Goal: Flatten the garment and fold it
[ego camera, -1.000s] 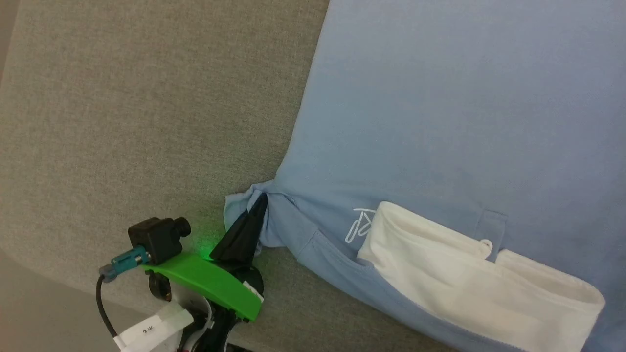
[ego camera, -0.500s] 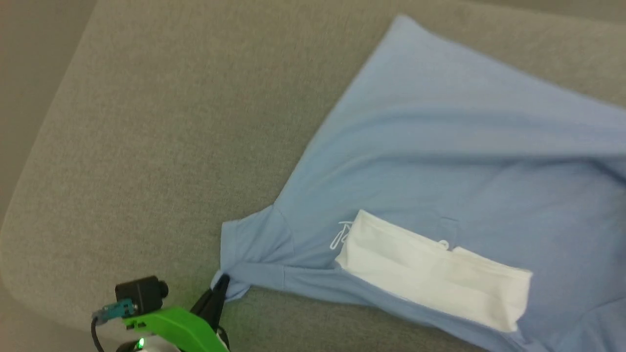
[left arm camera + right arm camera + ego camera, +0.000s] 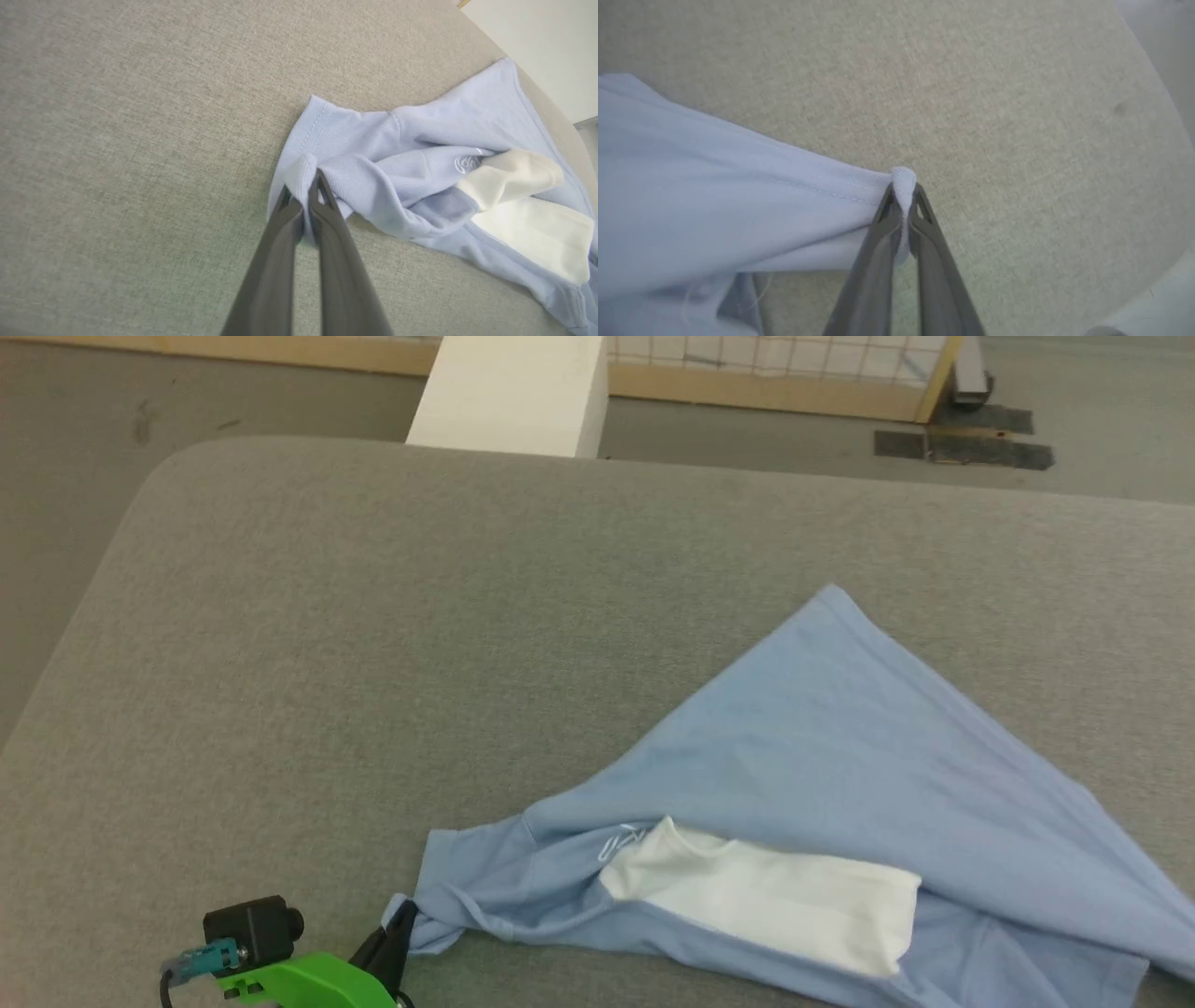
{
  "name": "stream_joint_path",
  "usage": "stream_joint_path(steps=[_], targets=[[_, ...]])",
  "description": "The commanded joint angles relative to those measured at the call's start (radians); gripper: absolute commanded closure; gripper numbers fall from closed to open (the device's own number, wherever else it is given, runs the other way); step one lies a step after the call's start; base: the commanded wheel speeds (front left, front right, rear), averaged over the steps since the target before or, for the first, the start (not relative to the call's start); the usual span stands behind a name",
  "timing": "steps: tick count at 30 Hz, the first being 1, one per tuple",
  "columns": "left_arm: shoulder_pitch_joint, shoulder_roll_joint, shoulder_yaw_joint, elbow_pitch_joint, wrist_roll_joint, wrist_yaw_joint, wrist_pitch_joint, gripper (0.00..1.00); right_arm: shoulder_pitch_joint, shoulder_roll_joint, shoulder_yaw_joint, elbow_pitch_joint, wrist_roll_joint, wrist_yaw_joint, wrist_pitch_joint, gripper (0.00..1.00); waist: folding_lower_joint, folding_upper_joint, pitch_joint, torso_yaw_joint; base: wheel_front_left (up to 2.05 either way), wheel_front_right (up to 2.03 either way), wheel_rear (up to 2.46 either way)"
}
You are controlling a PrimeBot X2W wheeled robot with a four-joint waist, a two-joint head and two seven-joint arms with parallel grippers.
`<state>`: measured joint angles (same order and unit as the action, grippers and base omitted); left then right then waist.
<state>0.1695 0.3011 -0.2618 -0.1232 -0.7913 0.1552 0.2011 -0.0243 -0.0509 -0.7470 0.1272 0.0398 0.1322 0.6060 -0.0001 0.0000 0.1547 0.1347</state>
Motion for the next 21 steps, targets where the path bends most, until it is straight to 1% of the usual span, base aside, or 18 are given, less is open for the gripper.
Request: stream_joint_path(steps=[1, 4, 7, 8, 9, 10, 13, 14, 17, 18, 21], targets=[[0.01, 0.009, 0.003, -0.003, -0.011, 0.004, 0.003, 1.0, 0.015, -0.001, -0.003, -0.001, 0.02, -0.002, 0.039, 1.0, 0.0001, 0.0, -0.029, -0.033, 0.0, 0.0, 0.0], [0.007, 0.009, 0.001, -0.004, -0.014, 0.004, 0.007, 1.0, 0.03, 0.0, 0.005, 0.048, 0.059, -0.002, 0.109, 1.0, 0.0001, 0.0, -0.026, -0.037, 0.0, 0.0, 0.0], [0.003, 0.009, -0.001, -0.001, -0.015, 0.002, 0.008, 1.0, 0.033, 0.0, 0.016, 0.079, 0.083, -0.002, 0.128, 1.0, 0.0001, 0.0, -0.025, -0.037, 0.0, 0.0, 0.0], [0.001, 0.01, -0.002, -0.001, -0.015, 0.002, 0.008, 1.0, 0.033, 0.0, 0.024, 0.081, 0.091, -0.002, 0.123, 0.95, 0.0001, 0.0, -0.025, -0.036, 0.0, 0.0, 0.0], [0.001, 0.01, -0.002, 0.0, -0.015, 0.001, 0.009, 1.0, 0.033, 0.0, 0.032, 0.077, 0.092, -0.002, 0.113, 0.55, 0.0001, 0.0, -0.024, -0.035, 0.0, 0.0, 0.0], [-0.001, 0.011, -0.002, 0.0, -0.015, 0.001, 0.009, 1.0, 0.031, 0.0, 0.043, 0.07, 0.096, -0.002, 0.098, 0.0, 0.0001, 0.0, -0.023, -0.034, 0.0, 0.0, 0.0], [-0.003, 0.011, -0.003, 0.001, -0.016, 0.0, 0.007, 1.0, 0.009, 0.0, 0.067, 0.031, 0.1, -0.002, 0.01, 0.0, 0.0001, 0.0, -0.021, -0.03, 0.0, 0.0, 0.0], [-0.004, 0.011, -0.004, 0.001, -0.016, 0.0, 0.007, 1.0, -0.002, 0.001, 0.092, 0.015, 0.102, -0.002, -0.029, 0.0, 0.0001, 0.0, -0.02, -0.027, 0.0, 0.0, 0.0], [-0.007, 0.01, -0.007, 0.003, -0.016, -0.002, 0.007, 1.0, -0.028, 0.001, 0.185, -0.036, 0.108, -0.002, -0.127, 0.0, 0.0001, 0.0, -0.016, -0.021, 0.0, 0.0, 0.0], [-0.009, 0.009, -0.009, 0.004, -0.016, -0.002, 0.007, 1.0, -0.043, -0.003, 0.231, -0.052, 0.112, -0.002, -0.165, 0.0, 0.0001, 0.0, -0.013, -0.018, 0.0, 0.0, 0.0], [-0.017, 0.006, -0.012, 0.005, -0.015, -0.005, 0.005, 1.0, -0.099, -0.028, 0.347, -0.078, 0.12, -0.002, -0.286, 0.0, 0.0001, 0.0, -0.002, -0.011, 0.0, 0.0, 0.0]])
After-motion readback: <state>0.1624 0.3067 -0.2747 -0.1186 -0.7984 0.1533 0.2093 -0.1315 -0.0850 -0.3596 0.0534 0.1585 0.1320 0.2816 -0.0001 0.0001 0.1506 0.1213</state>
